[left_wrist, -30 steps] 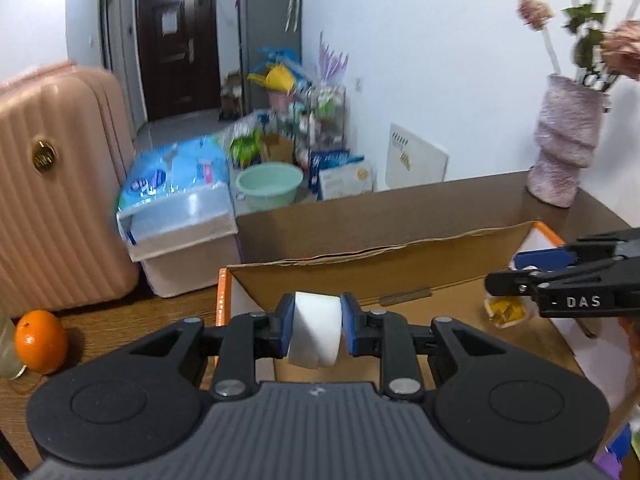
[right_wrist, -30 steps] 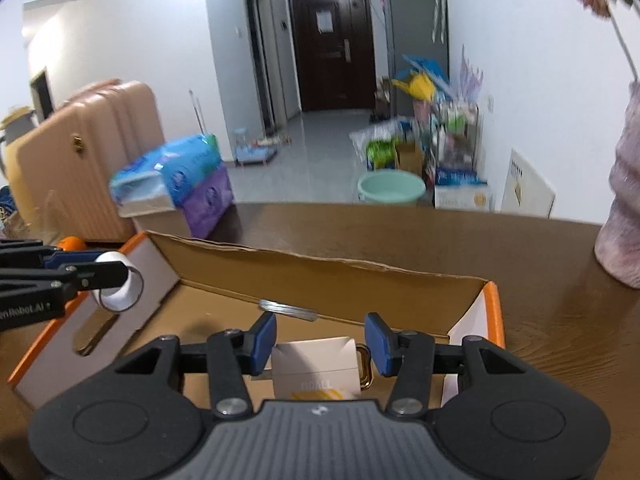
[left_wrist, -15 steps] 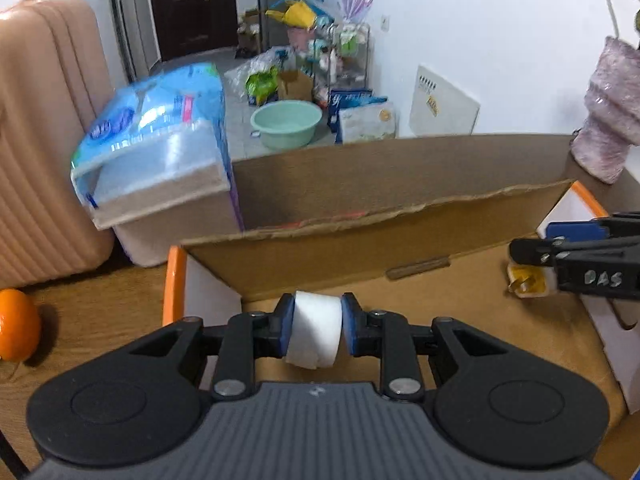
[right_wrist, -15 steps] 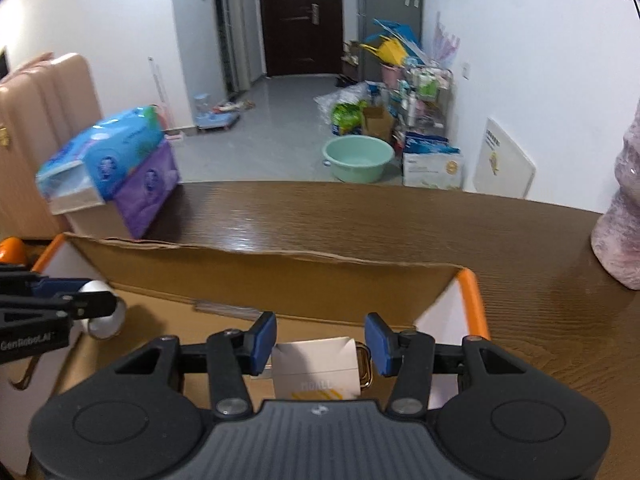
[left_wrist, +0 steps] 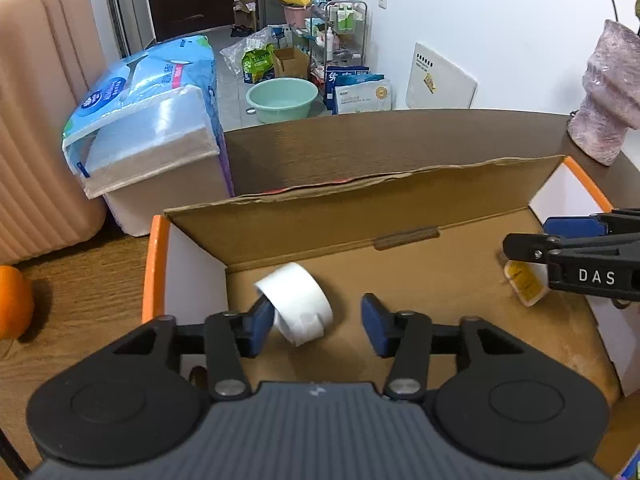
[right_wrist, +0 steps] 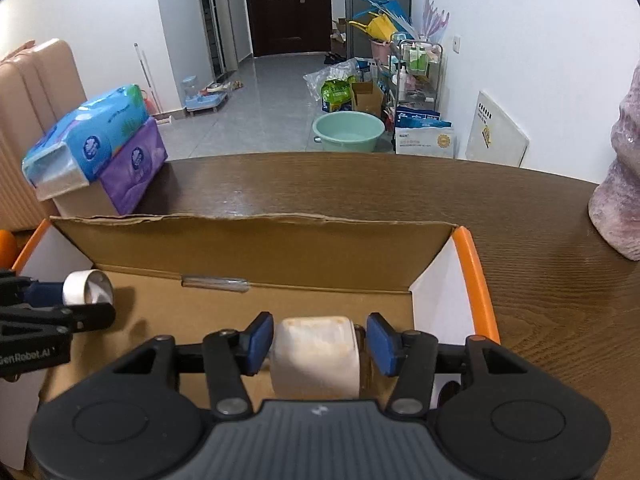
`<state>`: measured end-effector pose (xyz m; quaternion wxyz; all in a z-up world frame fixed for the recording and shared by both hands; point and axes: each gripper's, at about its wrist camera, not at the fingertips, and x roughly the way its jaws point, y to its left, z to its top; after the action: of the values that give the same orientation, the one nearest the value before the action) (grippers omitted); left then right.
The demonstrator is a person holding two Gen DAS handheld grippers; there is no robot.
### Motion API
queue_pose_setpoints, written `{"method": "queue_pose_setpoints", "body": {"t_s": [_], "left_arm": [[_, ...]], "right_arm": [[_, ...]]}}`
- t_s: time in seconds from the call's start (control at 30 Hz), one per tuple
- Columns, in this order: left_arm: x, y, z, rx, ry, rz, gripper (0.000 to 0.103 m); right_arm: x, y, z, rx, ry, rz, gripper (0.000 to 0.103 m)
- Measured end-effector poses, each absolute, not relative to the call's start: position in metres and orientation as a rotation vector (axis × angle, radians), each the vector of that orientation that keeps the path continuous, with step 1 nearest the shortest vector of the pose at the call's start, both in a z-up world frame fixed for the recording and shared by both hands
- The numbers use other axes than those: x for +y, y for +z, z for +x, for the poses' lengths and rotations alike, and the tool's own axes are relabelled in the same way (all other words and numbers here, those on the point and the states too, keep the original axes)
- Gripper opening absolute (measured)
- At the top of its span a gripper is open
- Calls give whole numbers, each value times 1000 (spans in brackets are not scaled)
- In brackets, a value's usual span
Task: Organize rigid objects
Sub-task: 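Lower both held items into the cardboard box and open both tools, then withdraw both open tools from the box back toward the table items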
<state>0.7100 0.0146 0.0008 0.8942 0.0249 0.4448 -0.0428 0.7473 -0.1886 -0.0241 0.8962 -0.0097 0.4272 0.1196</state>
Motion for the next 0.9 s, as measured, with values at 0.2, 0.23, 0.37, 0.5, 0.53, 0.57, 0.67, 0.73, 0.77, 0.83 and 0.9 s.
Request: {"method": "queue_pose_setpoints", "body": {"t_s": [0.2, 0.23, 0.37, 0.5, 0.53, 0.57, 0.67, 0.73, 0.77, 0.83, 0.9], "left_arm": [[14, 23, 688, 878, -60, 60, 70], [14, 28, 683, 878, -54, 56, 72], [18, 47, 668, 844, -34, 56, 77], [19, 67, 638, 766, -18, 67, 83], [18, 72, 629, 747, -20, 73, 83], [17, 77, 618, 726, -24, 78, 84], [11, 90, 589, 682, -18, 97, 84], [8, 98, 571, 647, -13, 91, 84], [7, 101, 562, 634, -11, 83, 84], [6, 105, 546, 613, -5, 62, 84], [6, 107, 528, 601, -7, 42, 84]], "right_arm": [[-193, 3, 728, 842, 219, -40, 68], [-195, 8, 725, 841, 216, -41, 70], [-200, 27, 705, 823, 216, -38, 73], [-208, 42, 676, 789, 224, -13, 76], [-210, 46, 667, 780, 224, -1, 77], [-212, 48, 659, 773, 224, 6, 77], [-215, 58, 633, 749, 225, 13, 79], [-216, 63, 614, 732, 232, 16, 79], [-217, 65, 604, 722, 236, 17, 79], [-217, 70, 584, 701, 239, 17, 79], [-218, 75, 563, 669, 241, 23, 80]]}}
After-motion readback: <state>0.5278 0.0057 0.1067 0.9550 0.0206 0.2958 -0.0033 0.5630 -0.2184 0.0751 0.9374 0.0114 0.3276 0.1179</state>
